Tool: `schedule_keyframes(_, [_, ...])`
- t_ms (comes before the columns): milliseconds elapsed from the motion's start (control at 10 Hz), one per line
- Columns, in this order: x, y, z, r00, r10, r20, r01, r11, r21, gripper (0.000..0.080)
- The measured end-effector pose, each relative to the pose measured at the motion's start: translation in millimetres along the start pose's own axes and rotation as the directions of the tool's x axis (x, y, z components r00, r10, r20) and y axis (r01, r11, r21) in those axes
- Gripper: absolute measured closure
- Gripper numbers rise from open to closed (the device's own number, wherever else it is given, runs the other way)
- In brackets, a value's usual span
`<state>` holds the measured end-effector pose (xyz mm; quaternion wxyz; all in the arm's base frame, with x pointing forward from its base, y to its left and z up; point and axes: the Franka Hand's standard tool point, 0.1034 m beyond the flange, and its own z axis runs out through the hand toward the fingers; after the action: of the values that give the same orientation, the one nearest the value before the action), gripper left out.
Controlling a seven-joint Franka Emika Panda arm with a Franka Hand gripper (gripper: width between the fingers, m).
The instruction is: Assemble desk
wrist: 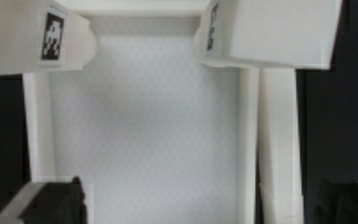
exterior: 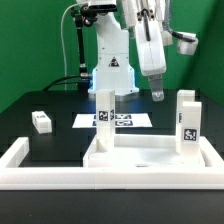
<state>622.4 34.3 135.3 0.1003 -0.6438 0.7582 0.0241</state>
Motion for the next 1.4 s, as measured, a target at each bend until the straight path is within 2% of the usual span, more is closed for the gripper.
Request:
schedule_keyframes(200, [2.0, 0.0, 0.8, 1.0, -0.013, -0.002, 0.013, 1.0, 0.006, 0.0151])
schedule_keyframes(300, [10.0, 2.1, 0.3, 0.997, -0.08, -0.007, 0.081, 0.997, 0.016, 0.0151])
schedule_keyframes(500, [33.0, 18.4, -14.4, 0.976, -0.217, 0.0, 0.216, 0.976, 0.022, 0.0151])
schedule_keyframes(600, [52.4, 26.8, -24.7, 0.945, -0.327, -0.001, 0.327, 0.945, 0.021, 0.0151])
schedule_keyframes(800, [93.2, 34.3, -59.5, 0.828, -0.559, 0.034, 0.558, 0.829, 0.026, 0.0151])
schedule_keyframes(900, [104.4, 33.3, -62.9, 0.792, -0.609, 0.027, 0.609, 0.793, 0.032, 0.0151])
schedule_keyframes(1300, [106.7, 34.8, -59.6, 0.539, -0.842, 0.014, 0.841, 0.539, 0.037, 0.0151])
schedule_keyframes(1400, [120.7, 45.5, -52.6, 0.407, -0.914, 0.01, 0.912, 0.407, 0.048, 0.0151])
